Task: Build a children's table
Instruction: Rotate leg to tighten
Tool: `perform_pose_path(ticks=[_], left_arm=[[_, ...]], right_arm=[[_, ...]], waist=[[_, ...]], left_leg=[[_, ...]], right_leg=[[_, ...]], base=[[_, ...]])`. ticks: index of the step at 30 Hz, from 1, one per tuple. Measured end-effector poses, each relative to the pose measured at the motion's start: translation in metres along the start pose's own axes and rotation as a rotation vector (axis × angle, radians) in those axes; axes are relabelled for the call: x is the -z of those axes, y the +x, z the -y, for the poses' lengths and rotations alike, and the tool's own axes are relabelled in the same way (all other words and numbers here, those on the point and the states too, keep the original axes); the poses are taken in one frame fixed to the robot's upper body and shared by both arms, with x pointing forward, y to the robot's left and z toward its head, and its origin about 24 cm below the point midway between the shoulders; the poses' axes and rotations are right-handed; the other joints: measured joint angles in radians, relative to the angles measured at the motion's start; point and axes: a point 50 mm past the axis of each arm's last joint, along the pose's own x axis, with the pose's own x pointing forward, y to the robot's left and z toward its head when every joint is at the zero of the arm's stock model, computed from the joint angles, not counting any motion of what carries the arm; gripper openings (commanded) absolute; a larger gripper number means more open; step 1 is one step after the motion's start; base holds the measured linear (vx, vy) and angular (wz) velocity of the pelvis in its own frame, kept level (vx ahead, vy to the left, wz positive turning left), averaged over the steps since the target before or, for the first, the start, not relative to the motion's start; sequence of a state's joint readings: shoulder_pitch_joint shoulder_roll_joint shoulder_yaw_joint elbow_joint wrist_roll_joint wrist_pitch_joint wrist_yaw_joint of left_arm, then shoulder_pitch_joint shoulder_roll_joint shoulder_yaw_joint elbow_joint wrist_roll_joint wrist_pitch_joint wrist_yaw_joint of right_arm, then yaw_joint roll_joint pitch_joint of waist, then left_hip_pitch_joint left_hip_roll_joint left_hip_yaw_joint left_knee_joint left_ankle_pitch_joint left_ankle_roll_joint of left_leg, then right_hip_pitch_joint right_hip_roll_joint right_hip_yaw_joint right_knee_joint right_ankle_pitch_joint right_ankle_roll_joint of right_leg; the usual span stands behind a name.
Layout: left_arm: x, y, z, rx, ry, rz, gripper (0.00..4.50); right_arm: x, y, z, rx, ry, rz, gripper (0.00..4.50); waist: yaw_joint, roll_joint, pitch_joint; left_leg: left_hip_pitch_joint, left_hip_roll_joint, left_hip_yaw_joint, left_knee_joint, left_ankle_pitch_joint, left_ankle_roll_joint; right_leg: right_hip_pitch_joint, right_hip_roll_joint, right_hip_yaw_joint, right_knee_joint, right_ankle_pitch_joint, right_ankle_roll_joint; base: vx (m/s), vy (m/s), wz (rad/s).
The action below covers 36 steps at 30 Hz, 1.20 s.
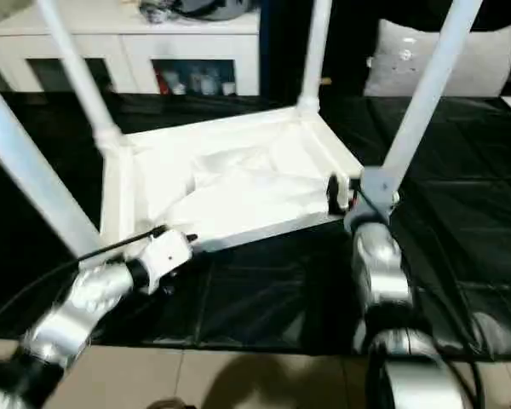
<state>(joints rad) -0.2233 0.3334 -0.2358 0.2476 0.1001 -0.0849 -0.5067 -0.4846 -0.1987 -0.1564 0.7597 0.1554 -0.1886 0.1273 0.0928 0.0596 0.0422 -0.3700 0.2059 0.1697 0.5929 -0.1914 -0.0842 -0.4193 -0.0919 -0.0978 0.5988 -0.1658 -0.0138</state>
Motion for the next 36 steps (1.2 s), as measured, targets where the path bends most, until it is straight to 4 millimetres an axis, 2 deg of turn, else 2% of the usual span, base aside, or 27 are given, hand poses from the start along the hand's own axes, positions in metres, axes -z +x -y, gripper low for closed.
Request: perform_pose_path(ticks=[2,5,8,11,12,16,19,22,24,28,36], left_arm=[[-0.01,0.0,-0.004,-0.026,-0.013,0.054,2.53],[-0.02,0.0,-0.004,-0.043,-0.002,0.103,2.63],[-0.016,-0.001,0.0,-0.03,0.02,0.081,2.91],[-0.015,-0.003,0.002,0.001,0.016,0.069,3.04],[-0.016,-0.005,0.003,0.028,0.007,0.073,3.24],[-0.022,-0.014,0.009,0.124,-0.052,0.086,3.41],[-0.019,-0.023,0.013,0.19,-0.091,0.06,3.74],[-0.015,-0.038,0.016,0.255,-0.128,0.003,3.82],[-0.011,-0.046,0.015,0.263,-0.16,-0.028,4.17],[-0.004,-0.064,0.011,0.284,-0.198,-0.097,4.46],[0.02,-0.11,0.004,0.327,-0.269,-0.269,4.46]], right_arm=[[-0.002,-0.001,-0.01,-0.063,0.005,0.019,4.5],[-0.011,0.0,-0.026,-0.155,-0.012,0.063,4.5],[-0.015,0.0,-0.038,-0.218,-0.017,0.082,4.5],[-0.016,0.0,-0.039,-0.235,-0.018,0.082,4.5],[-0.016,0.0,-0.04,-0.246,-0.02,0.078,4.5],[-0.019,0.003,-0.036,-0.253,-0.037,0.049,4.5],[-0.031,0.013,-0.03,-0.241,-0.069,0.054,4.5],[-0.046,0.025,-0.018,-0.173,-0.107,0.058,4.5],[-0.051,0.028,-0.006,-0.115,-0.114,0.062,4.5],[-0.05,0.03,0.001,-0.081,-0.124,0.04,4.5],[-0.049,0.034,0.011,-0.046,-0.127,0.017,4.5]], waist=[[-0.009,0.0,0.0],[-0.013,0.0,0.0],[-0.011,0.0,0.0],[-0.004,0.0,0.0],[-0.003,0.0,0.0],[-0.005,0.0,0.0],[-0.01,0.0,0.0],[-0.016,-0.001,0.001],[-0.016,-0.002,0.001],[-0.018,-0.006,0.003],[-0.007,-0.012,0.005]], left_leg=[[-0.002,0.001,0.001,0.0,0.0,0.0],[0.0,0.002,0.001,0.0,0.0,0.0],[0.001,0.001,0.0,0.0,0.0,0.0],[0.002,0.001,0.0,0.0,0.0,0.0],[0.002,0.001,0.0,0.0,0.0,-0.001],[0.002,0.0,0.001,0.0,0.0,0.0],[0.002,0.001,0.002,0.0,0.0,-0.001],[0.003,0.001,0.002,0.0,0.0,-0.001],[0.003,0.001,0.002,0.0,0.001,-0.001],[0.003,0.001,0.002,0.001,0.001,-0.001],[0.005,0.001,0.002,0.005,0.001,-0.001]], right_leg=[[0.0,0.001,0.0,0.002,-0.001,0.001],[0.001,0.001,0.0,0.002,-0.003,0.005],[0.002,0.001,0.001,0.002,-0.003,0.005],[0.001,0.001,0.002,0.001,-0.003,0.004],[0.001,0.001,0.002,0.001,-0.002,0.003],[0.0,0.0,0.002,0.001,0.0,0.0],[0.001,0.001,0.002,0.003,0.0,0.0],[0.002,0.001,0.002,0.004,-0.001,0.002],[0.002,0.001,0.002,0.004,-0.002,0.004],[0.002,0.001,0.003,0.005,-0.002,0.003],[0.002,0.001,0.003,0.006,-0.002,0.003]], base=[[0.0,0.0,0.0],[0.0,0.0,0.0],[0.0,0.0,0.0],[0.0,0.0,0.0],[0.0,0.0,0.0],[0.0,0.0,0.0],[0.0,0.0,0.0],[0.0,0.0,0.0],[0.0,0.0,0.0],[0.0,0.0,0.0],[0.0,0.0,0.0]])
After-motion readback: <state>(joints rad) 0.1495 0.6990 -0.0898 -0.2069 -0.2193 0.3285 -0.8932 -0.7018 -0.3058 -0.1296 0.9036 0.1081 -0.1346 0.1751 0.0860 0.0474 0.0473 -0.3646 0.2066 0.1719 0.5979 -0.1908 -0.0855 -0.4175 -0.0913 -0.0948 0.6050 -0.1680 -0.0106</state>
